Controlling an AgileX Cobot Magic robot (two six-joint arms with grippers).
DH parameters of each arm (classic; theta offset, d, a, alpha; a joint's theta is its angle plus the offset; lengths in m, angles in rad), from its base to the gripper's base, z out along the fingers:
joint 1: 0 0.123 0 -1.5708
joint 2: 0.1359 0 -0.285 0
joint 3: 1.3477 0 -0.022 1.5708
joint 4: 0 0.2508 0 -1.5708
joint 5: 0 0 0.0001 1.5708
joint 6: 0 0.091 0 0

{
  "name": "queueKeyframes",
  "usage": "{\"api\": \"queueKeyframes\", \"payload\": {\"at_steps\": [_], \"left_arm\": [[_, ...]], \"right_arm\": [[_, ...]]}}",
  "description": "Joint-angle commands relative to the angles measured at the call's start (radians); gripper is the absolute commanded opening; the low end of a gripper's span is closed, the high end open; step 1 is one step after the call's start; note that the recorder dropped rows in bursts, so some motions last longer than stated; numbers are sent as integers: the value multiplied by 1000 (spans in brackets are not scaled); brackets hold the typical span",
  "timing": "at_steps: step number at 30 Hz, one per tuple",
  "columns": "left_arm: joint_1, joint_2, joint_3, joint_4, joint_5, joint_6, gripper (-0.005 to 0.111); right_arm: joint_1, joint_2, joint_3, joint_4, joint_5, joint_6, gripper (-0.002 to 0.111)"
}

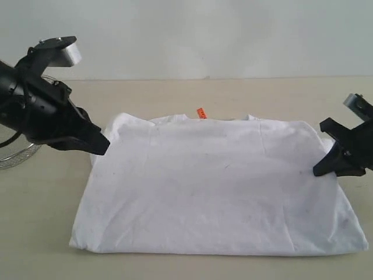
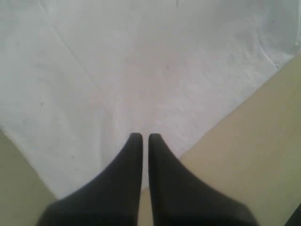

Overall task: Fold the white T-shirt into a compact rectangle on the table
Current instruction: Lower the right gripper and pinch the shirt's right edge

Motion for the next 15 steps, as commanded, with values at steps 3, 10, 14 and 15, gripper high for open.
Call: {"api": "queueKeyframes", "payload": {"at_steps": [3, 10, 14, 15], "left_arm": [[-3, -44, -2, 10, 12, 3, 5], [-3, -43, -2, 16, 20, 3, 5], [-3, -43, -2, 30, 22, 3, 5], [-3, -43, -2, 32, 26, 3, 5]], "right_arm": [[-32, -10, 0, 11, 12, -7, 0], [-32, -10, 0, 16, 12, -13, 0], [-32, -10, 0, 57, 33, -30, 0], [-32, -10, 0, 68, 43, -34, 0]]}}
